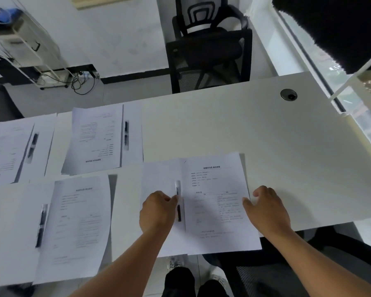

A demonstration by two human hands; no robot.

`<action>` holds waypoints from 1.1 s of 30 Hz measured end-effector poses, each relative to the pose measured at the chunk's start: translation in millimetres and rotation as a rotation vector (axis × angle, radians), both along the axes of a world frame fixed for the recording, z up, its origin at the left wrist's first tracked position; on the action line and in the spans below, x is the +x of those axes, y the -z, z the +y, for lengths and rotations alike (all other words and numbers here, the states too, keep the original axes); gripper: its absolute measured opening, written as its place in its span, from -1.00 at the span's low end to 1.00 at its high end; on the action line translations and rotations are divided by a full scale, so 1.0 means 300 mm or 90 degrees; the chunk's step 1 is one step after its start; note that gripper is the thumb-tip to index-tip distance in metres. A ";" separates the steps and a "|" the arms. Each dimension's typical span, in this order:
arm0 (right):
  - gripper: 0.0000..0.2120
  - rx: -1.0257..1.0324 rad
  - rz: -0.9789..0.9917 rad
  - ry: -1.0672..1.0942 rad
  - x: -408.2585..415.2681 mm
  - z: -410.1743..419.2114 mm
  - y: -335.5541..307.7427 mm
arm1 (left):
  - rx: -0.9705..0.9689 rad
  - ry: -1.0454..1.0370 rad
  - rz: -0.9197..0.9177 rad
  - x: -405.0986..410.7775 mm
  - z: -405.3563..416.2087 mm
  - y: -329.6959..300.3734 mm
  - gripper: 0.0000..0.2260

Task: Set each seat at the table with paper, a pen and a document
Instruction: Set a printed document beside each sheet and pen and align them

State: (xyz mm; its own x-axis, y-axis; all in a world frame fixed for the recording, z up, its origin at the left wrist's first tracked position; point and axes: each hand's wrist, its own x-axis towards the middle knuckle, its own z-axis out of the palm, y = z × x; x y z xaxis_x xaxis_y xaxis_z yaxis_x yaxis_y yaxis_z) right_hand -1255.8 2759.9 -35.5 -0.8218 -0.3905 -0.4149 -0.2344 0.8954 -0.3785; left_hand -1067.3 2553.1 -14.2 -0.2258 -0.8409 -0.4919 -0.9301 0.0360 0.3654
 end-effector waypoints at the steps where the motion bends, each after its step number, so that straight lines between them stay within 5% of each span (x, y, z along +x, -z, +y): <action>1: -0.69 -0.001 -0.001 -0.015 0.006 0.002 -0.009 | -0.003 0.005 0.001 0.016 0.000 -0.013 -0.51; 17: -0.54 -0.006 0.003 -0.158 0.197 0.032 -0.146 | -0.008 0.067 0.048 0.322 0.043 -0.215 -0.77; 23: -0.46 0.039 0.022 -0.198 0.326 0.064 -0.093 | -0.007 0.229 0.011 0.365 0.070 -0.136 -0.51; 28: -0.71 0.015 0.073 -0.244 0.381 0.089 -0.067 | -0.037 0.305 0.029 0.398 0.070 -0.067 -0.62; 33: -0.75 0.047 0.096 -0.306 0.390 0.093 -0.044 | -0.065 0.371 -0.013 0.411 0.070 -0.030 -0.66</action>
